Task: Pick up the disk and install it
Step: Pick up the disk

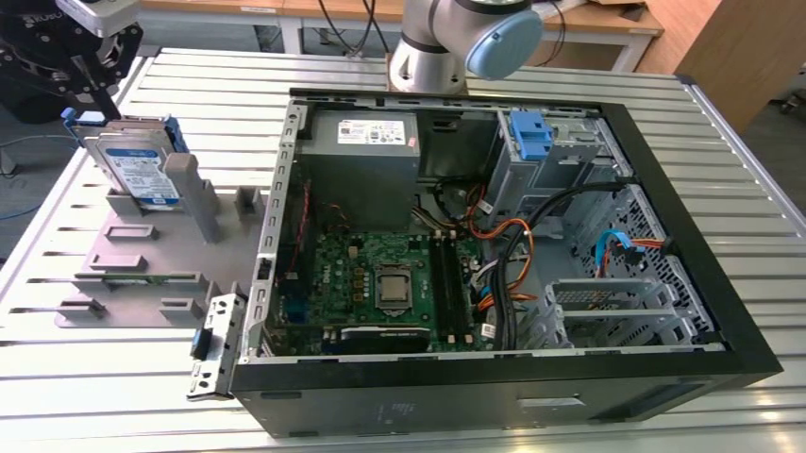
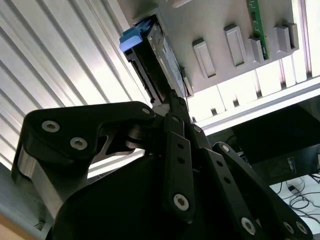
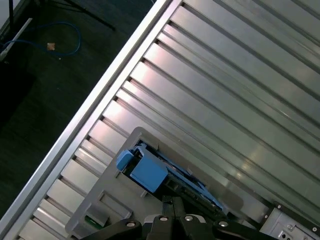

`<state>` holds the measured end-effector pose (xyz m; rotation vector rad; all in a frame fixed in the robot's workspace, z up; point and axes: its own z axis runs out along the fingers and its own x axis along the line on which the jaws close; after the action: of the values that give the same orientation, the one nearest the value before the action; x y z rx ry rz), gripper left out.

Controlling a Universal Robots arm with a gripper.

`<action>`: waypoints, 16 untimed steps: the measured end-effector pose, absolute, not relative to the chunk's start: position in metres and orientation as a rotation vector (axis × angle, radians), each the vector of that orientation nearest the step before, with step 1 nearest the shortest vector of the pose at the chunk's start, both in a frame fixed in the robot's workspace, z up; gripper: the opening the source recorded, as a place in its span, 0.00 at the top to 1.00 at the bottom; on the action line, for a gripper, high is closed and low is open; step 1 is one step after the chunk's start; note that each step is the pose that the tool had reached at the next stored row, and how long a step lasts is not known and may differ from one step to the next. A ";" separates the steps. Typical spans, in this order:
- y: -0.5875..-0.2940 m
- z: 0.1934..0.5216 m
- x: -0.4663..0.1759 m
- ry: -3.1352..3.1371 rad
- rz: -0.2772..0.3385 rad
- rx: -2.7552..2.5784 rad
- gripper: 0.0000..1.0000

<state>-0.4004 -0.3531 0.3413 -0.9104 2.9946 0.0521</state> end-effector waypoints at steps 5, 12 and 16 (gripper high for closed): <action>-0.353 0.341 -0.400 2.994 0.052 -0.911 0.89; -0.353 0.341 -0.400 2.964 0.053 -1.007 0.89; -0.353 0.341 -0.400 2.927 0.053 -1.116 0.89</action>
<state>-0.4004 -0.3531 0.3410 -1.1160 2.9265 0.0533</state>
